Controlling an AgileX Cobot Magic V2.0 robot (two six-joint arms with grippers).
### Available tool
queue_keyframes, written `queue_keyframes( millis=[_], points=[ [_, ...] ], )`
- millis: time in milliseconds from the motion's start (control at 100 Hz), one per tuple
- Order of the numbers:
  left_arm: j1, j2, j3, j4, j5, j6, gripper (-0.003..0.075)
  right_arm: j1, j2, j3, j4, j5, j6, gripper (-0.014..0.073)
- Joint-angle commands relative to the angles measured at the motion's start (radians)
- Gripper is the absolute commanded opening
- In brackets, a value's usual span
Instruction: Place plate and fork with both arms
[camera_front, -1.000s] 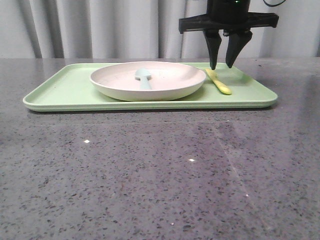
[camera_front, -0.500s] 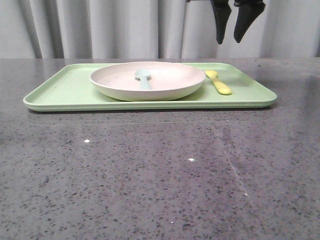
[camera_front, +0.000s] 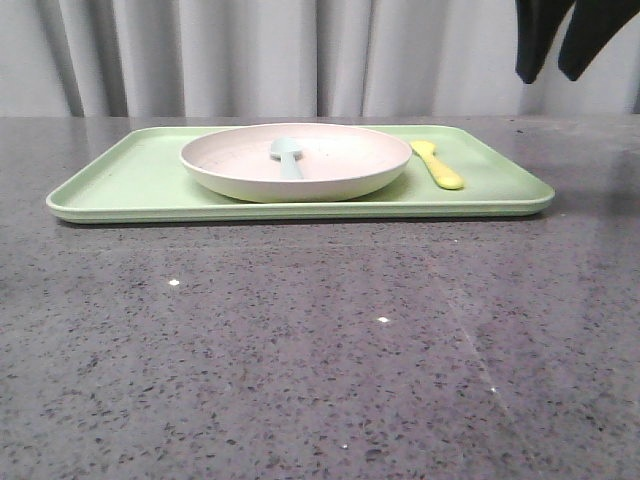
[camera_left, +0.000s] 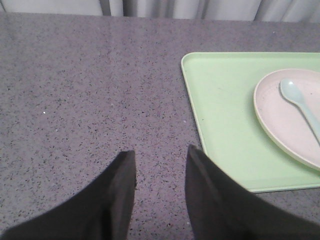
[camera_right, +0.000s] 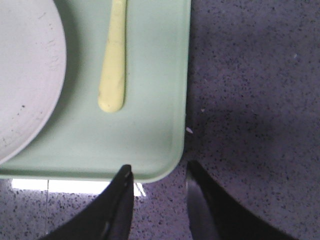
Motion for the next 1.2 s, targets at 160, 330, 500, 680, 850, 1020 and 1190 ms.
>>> queue_keyframes(
  millis=[160, 330, 500, 680, 850, 1020, 1190],
  points=[
    [0.002, -0.093, 0.041, -0.002, -0.085, -0.011, 0.0237, -0.004, -0.297, 0.213, -0.033, -0.193, -0.010, 0.0276],
    [0.002, -0.132, 0.071, -0.002, -0.078, -0.009, 0.0171, -0.004, -0.478, 0.397, -0.039, -0.349, -0.010, 0.0276],
    [0.002, -0.154, 0.083, -0.002, -0.083, -0.009, 0.0086, -0.004, -0.647, 0.588, -0.053, -0.486, -0.010, 0.0276],
    [0.002, -0.156, 0.083, -0.002, -0.083, -0.001, 0.0005, -0.004, -0.812, 0.734, -0.079, -0.543, -0.010, 0.0234],
    [0.002, -0.156, 0.083, -0.002, -0.083, 0.000, -0.0020, -0.004, -0.969, 0.838, -0.089, -0.551, -0.010, 0.0048],
    [0.002, -0.156, 0.083, -0.002, -0.084, 0.027, -0.0020, -0.004, -1.090, 0.902, -0.089, -0.551, -0.010, -0.0066],
    [0.002, -0.156, 0.083, -0.002, -0.086, 0.034, -0.0020, -0.004, -1.182, 0.944, -0.089, -0.551, -0.010, -0.0068]
  ],
)
